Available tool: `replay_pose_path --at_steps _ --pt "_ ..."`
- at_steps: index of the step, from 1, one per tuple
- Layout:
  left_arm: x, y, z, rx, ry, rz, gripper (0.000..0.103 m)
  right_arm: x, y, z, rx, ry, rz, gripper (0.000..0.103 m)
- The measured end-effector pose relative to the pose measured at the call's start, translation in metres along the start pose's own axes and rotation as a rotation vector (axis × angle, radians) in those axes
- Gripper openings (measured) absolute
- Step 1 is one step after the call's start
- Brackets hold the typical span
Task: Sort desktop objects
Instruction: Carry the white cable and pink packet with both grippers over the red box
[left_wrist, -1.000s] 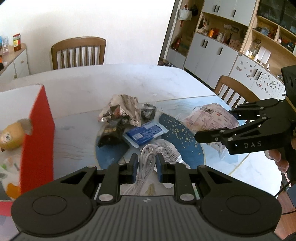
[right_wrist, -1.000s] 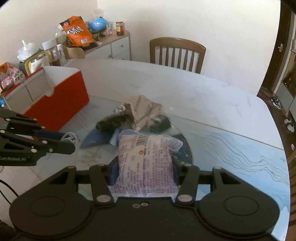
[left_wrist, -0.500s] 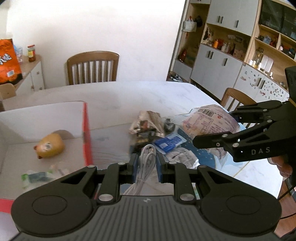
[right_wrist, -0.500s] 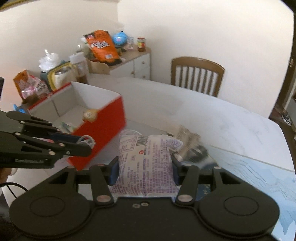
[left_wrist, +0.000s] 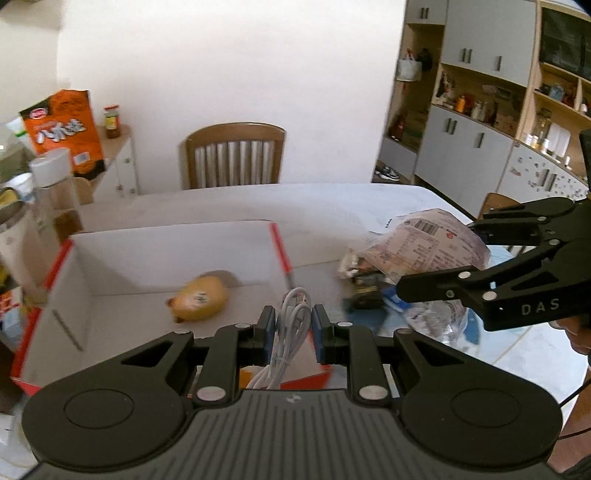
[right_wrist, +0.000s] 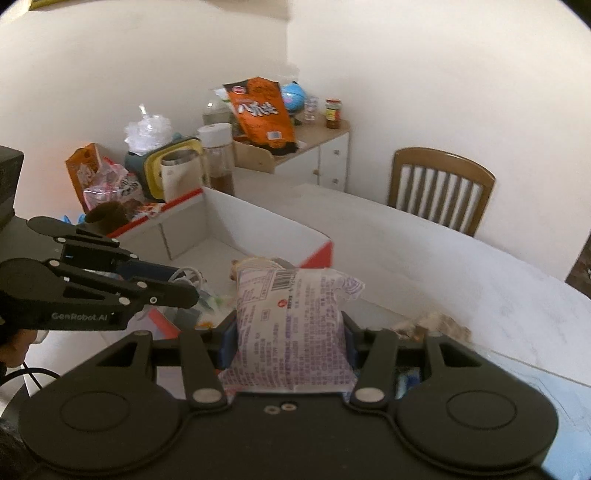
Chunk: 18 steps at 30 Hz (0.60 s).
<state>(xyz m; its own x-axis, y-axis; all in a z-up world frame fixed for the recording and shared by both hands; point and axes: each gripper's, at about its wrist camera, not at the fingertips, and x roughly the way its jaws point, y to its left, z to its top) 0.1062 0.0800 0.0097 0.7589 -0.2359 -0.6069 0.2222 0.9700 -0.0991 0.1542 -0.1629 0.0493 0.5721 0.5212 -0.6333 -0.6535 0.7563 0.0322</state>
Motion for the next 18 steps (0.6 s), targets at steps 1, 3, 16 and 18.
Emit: replay_pose_path --at_steps 1,3,16,18 --pt "-0.001 0.005 0.000 -0.001 -0.001 0.008 0.019 0.002 0.004 0.002 -0.004 -0.001 0.009 0.052" --pt "-0.003 0.015 0.001 -0.006 -0.003 0.024 0.019 0.008 0.012 0.007 -0.016 -0.003 0.019 0.052" --pt "0.001 0.063 0.001 -0.029 0.001 0.092 0.019 0.039 0.035 0.026 -0.029 0.012 0.037 0.052" --pt "0.004 0.069 0.002 -0.032 0.005 0.102 0.018 0.045 0.036 0.028 -0.023 0.018 0.045 0.052"
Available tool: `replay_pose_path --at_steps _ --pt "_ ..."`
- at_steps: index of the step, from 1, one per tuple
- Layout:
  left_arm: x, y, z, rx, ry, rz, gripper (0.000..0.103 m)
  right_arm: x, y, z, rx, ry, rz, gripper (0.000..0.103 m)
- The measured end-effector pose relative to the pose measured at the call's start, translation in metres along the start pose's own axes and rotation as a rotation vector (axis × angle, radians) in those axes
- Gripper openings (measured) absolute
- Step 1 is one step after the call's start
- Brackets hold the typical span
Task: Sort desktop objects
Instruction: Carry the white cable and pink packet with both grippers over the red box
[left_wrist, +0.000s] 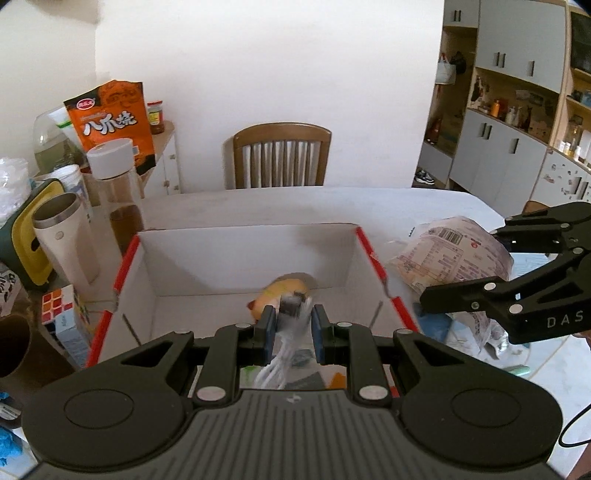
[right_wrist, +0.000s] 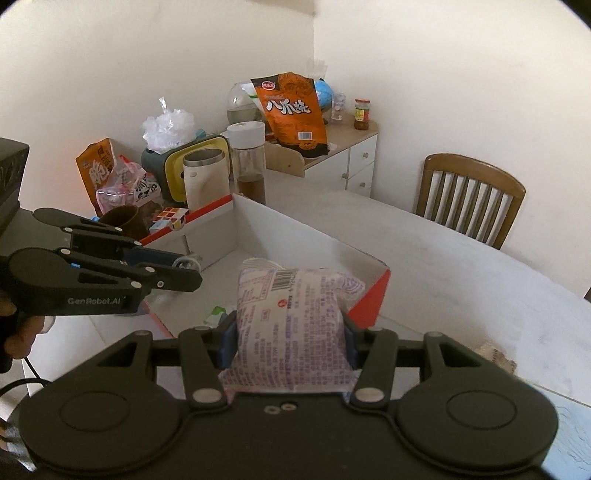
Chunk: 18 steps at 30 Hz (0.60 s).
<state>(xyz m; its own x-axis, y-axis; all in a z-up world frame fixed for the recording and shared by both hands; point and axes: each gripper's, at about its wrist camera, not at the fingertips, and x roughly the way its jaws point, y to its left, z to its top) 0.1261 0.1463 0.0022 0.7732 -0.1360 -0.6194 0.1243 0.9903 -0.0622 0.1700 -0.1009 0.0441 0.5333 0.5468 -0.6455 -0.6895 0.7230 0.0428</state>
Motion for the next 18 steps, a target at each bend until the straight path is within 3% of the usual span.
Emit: replay_pose_path --at_steps 18 --pt "0.062 0.058 -0.001 -0.055 0.090 0.096 0.017 0.086 0.015 0.019 -0.018 0.098 0.017 0.052"
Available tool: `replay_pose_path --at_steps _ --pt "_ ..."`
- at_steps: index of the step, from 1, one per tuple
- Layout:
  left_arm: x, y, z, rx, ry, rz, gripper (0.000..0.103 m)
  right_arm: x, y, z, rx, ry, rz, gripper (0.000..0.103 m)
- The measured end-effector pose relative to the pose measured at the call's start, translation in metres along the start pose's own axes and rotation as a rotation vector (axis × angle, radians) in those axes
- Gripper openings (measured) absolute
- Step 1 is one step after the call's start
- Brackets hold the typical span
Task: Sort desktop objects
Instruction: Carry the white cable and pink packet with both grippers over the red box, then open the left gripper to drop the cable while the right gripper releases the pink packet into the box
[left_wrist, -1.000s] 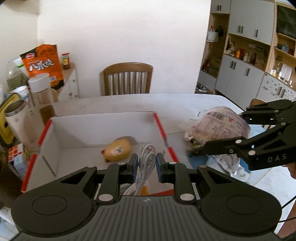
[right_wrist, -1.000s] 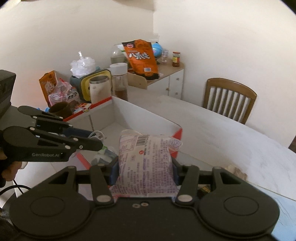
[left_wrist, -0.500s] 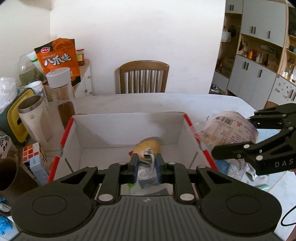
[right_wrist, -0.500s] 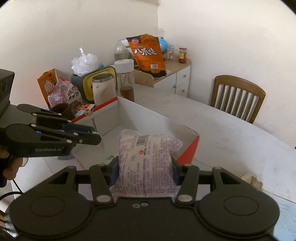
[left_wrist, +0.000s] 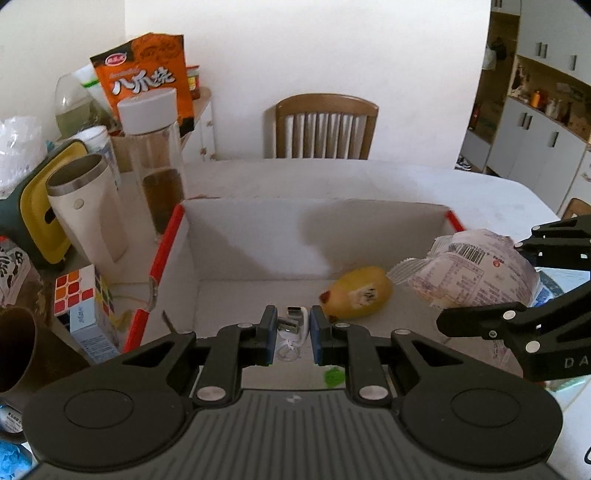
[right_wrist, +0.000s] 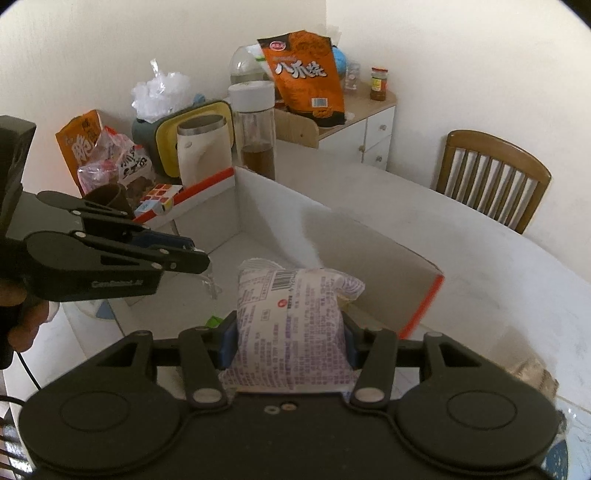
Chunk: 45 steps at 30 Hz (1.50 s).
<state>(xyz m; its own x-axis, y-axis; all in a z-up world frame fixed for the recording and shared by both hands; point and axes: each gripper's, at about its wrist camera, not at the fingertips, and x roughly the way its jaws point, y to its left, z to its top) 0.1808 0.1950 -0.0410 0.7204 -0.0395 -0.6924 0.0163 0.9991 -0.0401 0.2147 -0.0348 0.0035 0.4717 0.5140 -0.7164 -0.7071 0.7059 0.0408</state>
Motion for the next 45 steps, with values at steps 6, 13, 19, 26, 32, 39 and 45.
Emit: replay_pose_path --at_steps 6,13,19,26,32,39,45 --pt "0.014 0.006 0.004 0.005 0.027 0.022 0.017 0.023 0.008 0.009 -0.029 0.031 0.006 0.052" --pt "0.029 0.012 0.007 -0.002 0.082 0.022 0.017 0.043 0.007 0.010 -0.022 0.070 0.007 0.052" --pt "0.039 0.014 0.008 -0.006 0.113 0.017 0.017 0.052 0.007 0.009 -0.022 0.104 0.004 0.052" --pt "0.045 0.012 0.014 0.004 0.137 0.013 0.017 0.060 0.008 0.007 -0.026 0.150 -0.001 0.052" --pt "0.051 0.012 0.018 -0.013 0.154 0.013 0.017 0.059 0.006 0.005 -0.010 0.153 0.002 0.061" --pt "0.053 0.007 0.019 -0.010 0.172 0.040 0.019 0.048 0.006 0.005 -0.021 0.115 0.006 0.071" --pt "0.048 0.004 0.018 -0.014 0.161 0.031 0.072 0.036 0.006 0.002 -0.016 0.093 0.015 0.073"
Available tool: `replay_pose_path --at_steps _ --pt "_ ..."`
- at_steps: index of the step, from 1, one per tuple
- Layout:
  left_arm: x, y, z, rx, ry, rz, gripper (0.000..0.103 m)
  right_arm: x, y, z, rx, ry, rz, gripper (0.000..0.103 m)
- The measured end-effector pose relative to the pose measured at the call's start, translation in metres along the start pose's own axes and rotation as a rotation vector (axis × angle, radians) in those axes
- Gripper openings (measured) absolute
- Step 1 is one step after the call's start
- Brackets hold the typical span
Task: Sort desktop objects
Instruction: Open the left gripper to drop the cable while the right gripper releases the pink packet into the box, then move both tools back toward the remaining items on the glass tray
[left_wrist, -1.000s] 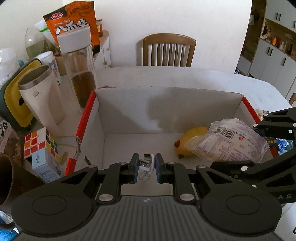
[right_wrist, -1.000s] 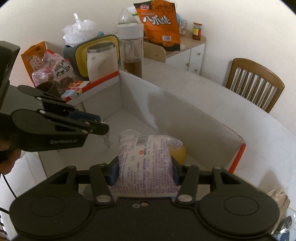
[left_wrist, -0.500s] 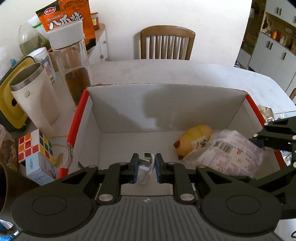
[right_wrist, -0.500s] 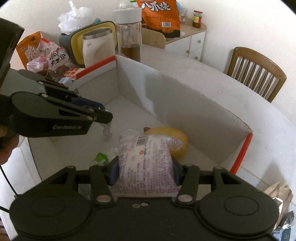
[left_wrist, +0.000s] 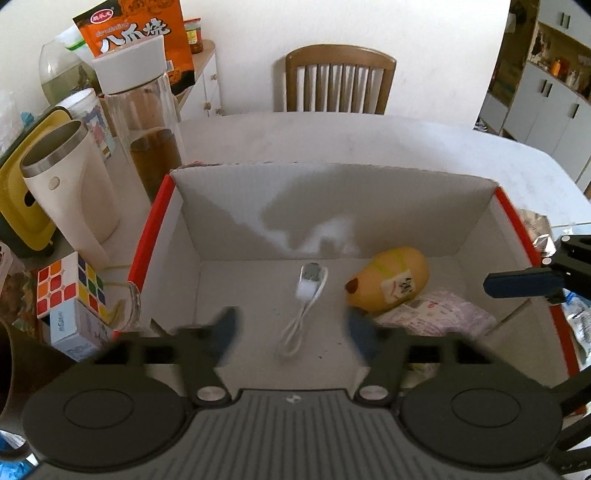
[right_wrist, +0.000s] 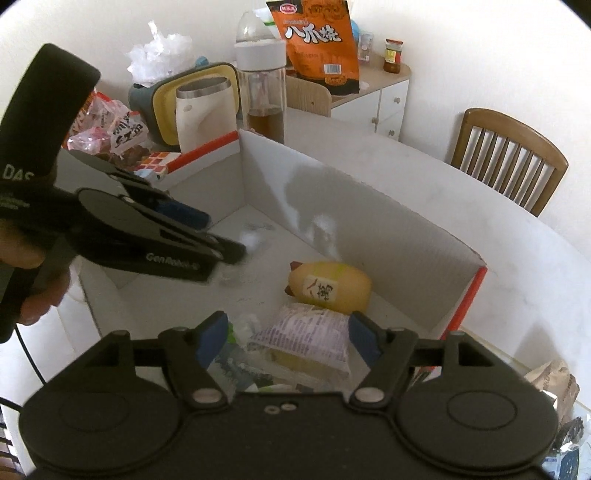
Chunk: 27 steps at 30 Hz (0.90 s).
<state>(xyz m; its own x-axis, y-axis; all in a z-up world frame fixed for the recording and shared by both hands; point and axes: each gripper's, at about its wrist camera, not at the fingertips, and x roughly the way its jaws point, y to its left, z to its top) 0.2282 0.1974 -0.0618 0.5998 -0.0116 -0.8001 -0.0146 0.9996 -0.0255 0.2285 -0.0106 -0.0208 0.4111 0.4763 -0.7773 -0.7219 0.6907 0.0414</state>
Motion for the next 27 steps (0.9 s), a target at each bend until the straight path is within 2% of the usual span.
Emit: replay_pose_path --at_steps 14,27 --pt "-0.035 -0.014 -0.008 0.019 -0.066 -0.036 0.072 -0.049 -0.003 -0.013 0.041 -0.088 0.022 0.075" --pt "-0.081 -0.051 -0.025 0.081 -0.125 -0.105 0.072 -0.101 -0.011 -0.036 0.083 -0.150 -0.003 0.076"
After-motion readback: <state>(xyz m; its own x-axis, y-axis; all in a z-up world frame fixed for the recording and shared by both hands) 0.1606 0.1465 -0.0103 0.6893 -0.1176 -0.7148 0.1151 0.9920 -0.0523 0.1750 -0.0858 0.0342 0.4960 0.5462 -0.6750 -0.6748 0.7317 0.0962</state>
